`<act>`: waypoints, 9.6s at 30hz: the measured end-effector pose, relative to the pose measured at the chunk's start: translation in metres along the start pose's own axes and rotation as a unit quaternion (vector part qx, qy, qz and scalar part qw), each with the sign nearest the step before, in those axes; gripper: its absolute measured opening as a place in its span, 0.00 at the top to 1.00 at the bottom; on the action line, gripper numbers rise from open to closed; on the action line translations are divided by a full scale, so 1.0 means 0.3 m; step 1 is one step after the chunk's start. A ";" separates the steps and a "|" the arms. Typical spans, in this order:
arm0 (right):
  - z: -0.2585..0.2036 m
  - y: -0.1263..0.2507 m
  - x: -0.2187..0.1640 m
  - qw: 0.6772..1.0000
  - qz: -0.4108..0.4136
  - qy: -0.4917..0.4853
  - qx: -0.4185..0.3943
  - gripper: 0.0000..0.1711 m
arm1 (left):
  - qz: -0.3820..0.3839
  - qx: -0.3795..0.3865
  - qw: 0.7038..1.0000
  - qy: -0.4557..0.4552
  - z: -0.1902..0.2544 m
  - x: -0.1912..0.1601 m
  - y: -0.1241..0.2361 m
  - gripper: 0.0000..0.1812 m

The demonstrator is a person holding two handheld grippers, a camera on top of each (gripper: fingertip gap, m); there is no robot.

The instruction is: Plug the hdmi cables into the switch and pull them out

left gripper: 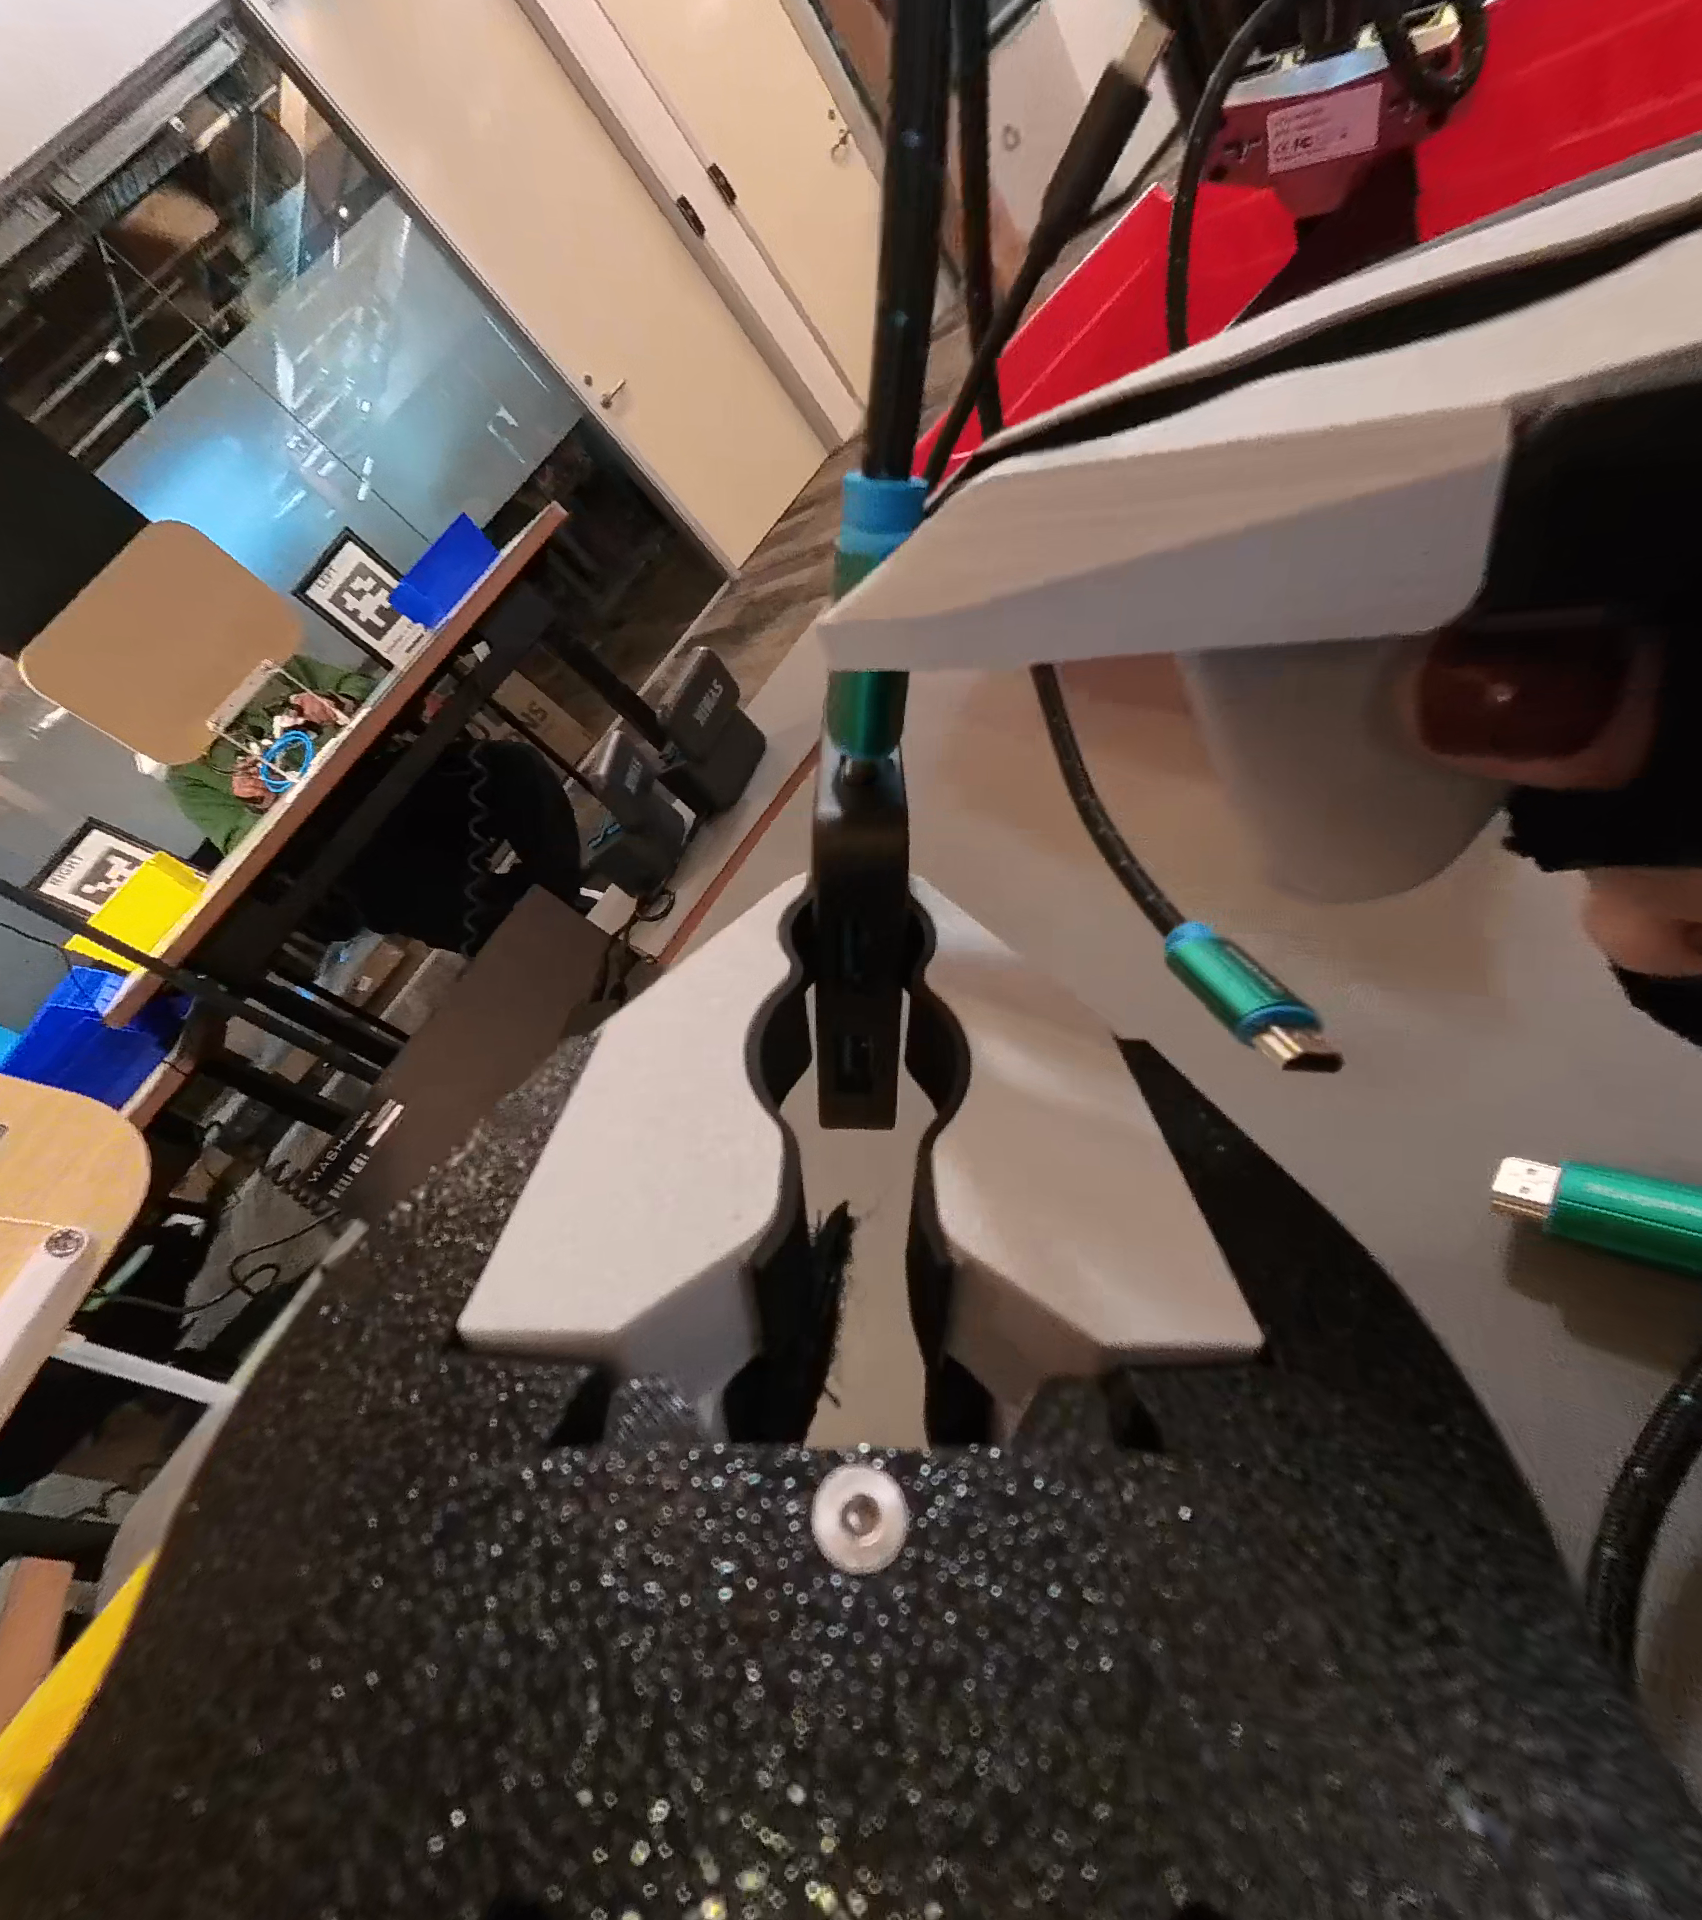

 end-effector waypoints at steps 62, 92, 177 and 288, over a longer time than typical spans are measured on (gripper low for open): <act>0.110 0.075 -0.090 0.910 -0.149 0.385 0.034 0.81 | 0.073 -0.106 0.989 -0.075 0.024 -0.085 -0.040 0.94; 0.037 0.255 0.025 0.837 0.161 0.508 -0.123 0.86 | 0.299 -0.691 0.302 0.585 -0.086 0.069 0.002 0.94; 0.128 0.118 -0.093 0.906 -0.118 0.406 -0.030 0.93 | 0.102 -0.503 0.535 0.670 0.011 -0.163 -0.198 0.77; 0.326 0.369 0.025 0.870 0.015 0.457 -0.186 0.82 | 0.035 -0.170 0.932 0.317 0.024 -0.166 -0.166 0.74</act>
Point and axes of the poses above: each gripper's, where its closed fingertips meet, y back along the fingers, x out of its top, z = x × y across the jaws, the point moved 9 cm from there along y, back along the fingers, and after that the axes turned 8 degrees about -z, right-handed, at the moved point
